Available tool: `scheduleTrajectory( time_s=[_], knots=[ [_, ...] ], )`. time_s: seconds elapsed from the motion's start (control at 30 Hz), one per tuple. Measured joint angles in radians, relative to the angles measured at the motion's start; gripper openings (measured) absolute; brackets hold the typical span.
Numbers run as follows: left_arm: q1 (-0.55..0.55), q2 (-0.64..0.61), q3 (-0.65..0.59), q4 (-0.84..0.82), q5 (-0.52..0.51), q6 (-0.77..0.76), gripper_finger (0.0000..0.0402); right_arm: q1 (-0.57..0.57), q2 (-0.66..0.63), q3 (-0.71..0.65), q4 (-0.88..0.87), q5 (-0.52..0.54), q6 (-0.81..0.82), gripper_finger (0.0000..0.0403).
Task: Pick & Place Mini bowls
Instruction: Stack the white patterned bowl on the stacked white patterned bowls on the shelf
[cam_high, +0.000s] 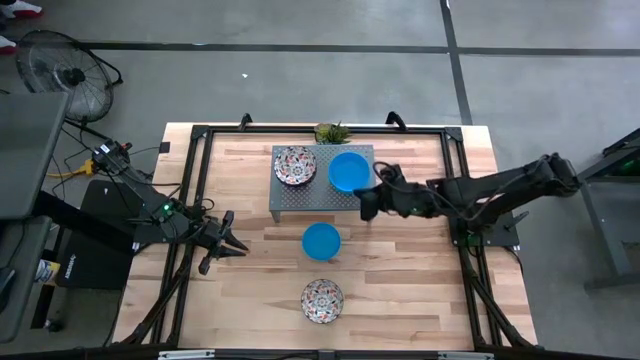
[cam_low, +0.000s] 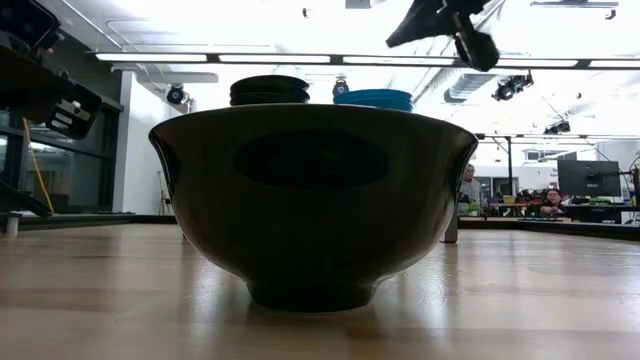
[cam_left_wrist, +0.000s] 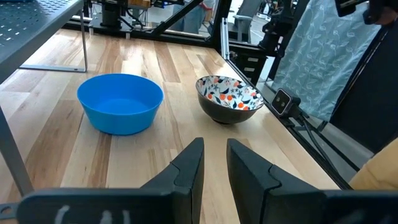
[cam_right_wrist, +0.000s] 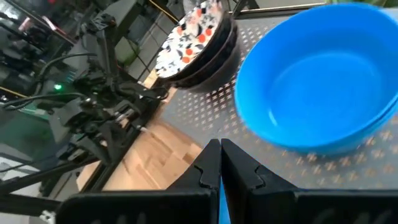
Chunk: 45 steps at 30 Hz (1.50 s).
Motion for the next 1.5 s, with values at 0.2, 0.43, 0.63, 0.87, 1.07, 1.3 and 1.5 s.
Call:
scheduleTrajectory(
  time_s=[0.2,0.43,0.63,0.87,1.07,1.3,1.5],
  knots=[
    [0.000,0.000,0.000,-0.001,0.001,0.000,0.0066,0.107,0.000,0.000,0.027,0.086,0.024,0.0000],
    [0.000,0.000,0.000,-0.008,0.002,-0.037,0.0066,0.219,0.011,0.024,0.043,0.139,-0.003,0.0000],
    [0.000,0.000,0.000,-0.025,-0.019,-0.100,0.0066,0.300,0.094,0.143,-0.080,0.137,-0.039,0.0000],
    [0.000,0.000,0.000,-0.024,-0.089,-0.199,0.0066,0.348,0.261,0.305,-0.289,-0.037,0.076,0.0000],
    [0.000,0.000,0.000,-0.023,-0.129,-0.243,0.0066,0.374,0.410,0.413,-0.367,-0.202,0.205,0.0000],
    [0.000,0.003,0.000,-0.038,-0.133,-0.238,0.0066,0.379,0.545,0.506,-0.367,-0.316,0.285,0.0000],
    [0.000,0.061,0.000,-0.038,-0.151,-0.236,0.0066,0.385,0.593,0.526,-0.338,-0.343,0.357,0.0000]
  ],
)
